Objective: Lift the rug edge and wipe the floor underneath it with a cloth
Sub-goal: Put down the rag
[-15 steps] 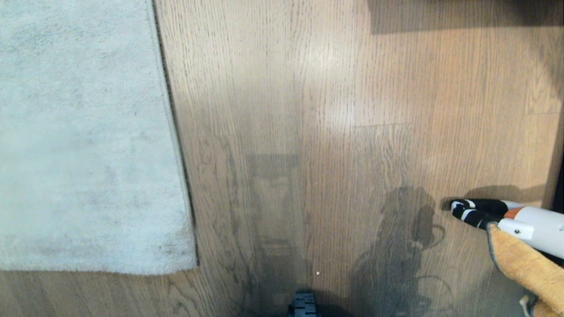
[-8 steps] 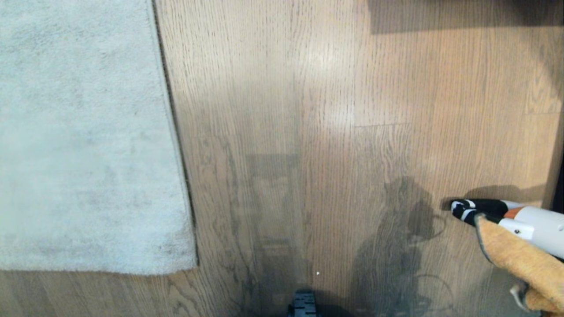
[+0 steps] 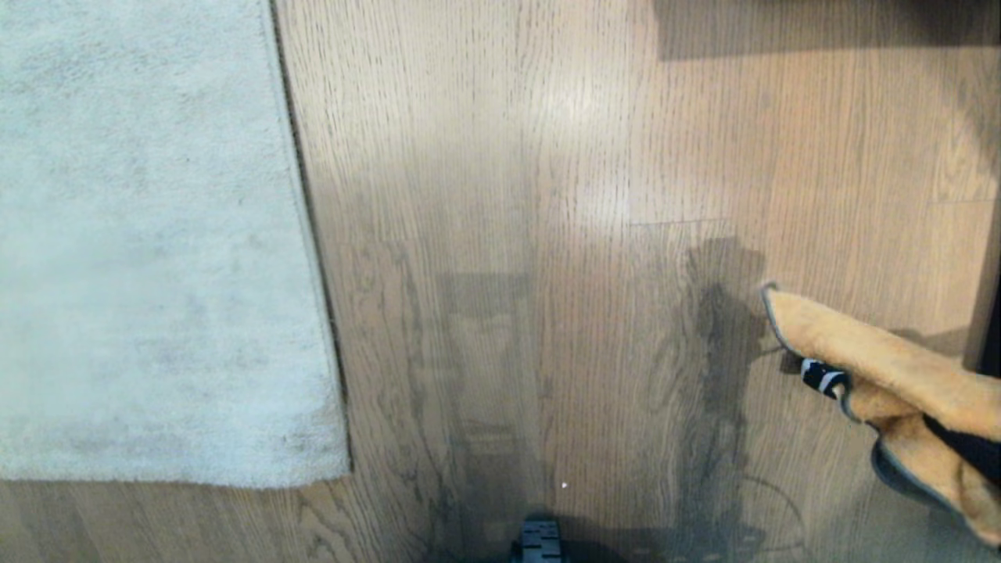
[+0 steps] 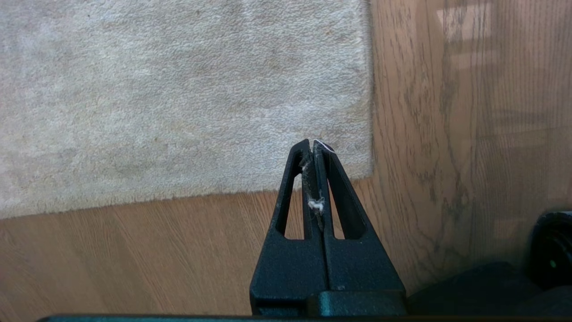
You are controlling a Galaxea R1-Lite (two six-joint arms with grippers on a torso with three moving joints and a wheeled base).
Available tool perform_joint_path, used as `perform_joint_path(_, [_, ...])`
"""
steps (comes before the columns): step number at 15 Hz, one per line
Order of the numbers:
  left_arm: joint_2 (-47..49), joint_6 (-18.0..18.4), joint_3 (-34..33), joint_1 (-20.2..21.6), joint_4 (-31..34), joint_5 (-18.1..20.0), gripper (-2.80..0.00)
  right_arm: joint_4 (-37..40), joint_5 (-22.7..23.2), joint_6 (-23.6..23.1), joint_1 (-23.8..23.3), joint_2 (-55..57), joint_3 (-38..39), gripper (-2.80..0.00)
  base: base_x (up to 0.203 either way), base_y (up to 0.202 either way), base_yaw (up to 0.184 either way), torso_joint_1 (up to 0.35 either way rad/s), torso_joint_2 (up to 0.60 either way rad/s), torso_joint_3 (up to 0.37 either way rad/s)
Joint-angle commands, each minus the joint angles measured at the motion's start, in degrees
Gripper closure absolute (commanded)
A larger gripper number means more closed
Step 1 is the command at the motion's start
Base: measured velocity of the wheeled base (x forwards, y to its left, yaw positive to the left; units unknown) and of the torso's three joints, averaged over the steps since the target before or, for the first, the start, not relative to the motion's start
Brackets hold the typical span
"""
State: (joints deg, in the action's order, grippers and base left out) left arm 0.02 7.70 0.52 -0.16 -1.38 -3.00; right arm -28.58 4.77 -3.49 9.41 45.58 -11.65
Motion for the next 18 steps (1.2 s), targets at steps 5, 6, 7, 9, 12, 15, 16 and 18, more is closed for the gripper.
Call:
perform_joint_path(5, [0.0, 0.0, 0.0, 0.0, 0.0, 0.0, 0.0, -16.3, 0.1, 1.5, 0.8, 24.9, -7.0, 0.0, 0.0, 0.0, 0.0, 0.0, 0.0, 0.0])
perform_joint_path(6, [0.0, 0.0, 0.0, 0.0, 0.0, -0.1, 0.0, -19.4, 0.0, 1.6, 0.8, 28.0, -8.2, 0.0, 0.0, 0.0, 0.0, 0.0, 0.0, 0.0])
perform_joint_path(7, [0.0, 0.0, 0.0, 0.0, 0.0, -0.1, 0.0, -22.3, -0.1, 1.7, 0.7, 30.5, -9.3, 0.0, 0.0, 0.0, 0.0, 0.0, 0.0, 0.0])
perform_joint_path(9, [0.0, 0.0, 0.0, 0.0, 0.0, -0.1, 0.0, -27.4, -0.1, 2.5, 0.7, 34.1, -12.3, 0.0, 0.0, 0.0, 0.0, 0.0, 0.0, 0.0])
perform_joint_path(12, [0.0, 0.0, 0.0, 0.0, 0.0, -0.1, 0.0, -29.4, -0.2, 3.7, 0.2, 37.3, -15.7, 0.0, 0.0, 0.0, 0.0, 0.0, 0.0, 0.0])
perform_joint_path(15, [0.0, 0.0, 0.0, 0.0, 0.0, -0.1, 0.0, -32.3, -0.2, 3.5, -1.5, 40.3, -16.3, 0.0, 0.0, 0.0, 0.0, 0.0, 0.0, 0.0])
perform_joint_path(16, [0.0, 0.0, 0.0, 0.0, 0.0, -0.1, 0.0, -33.3, -0.2, 3.4, -2.3, 41.4, -16.8, 0.0, 0.0, 0.0, 0.0, 0.0, 0.0, 0.0])
perform_joint_path(18, [0.0, 0.0, 0.0, 0.0, 0.0, -0.1, 0.0, -34.4, -0.2, 3.2, -4.3, 43.6, -18.8, 0.0, 0.0, 0.0, 0.0, 0.0, 0.0, 0.0])
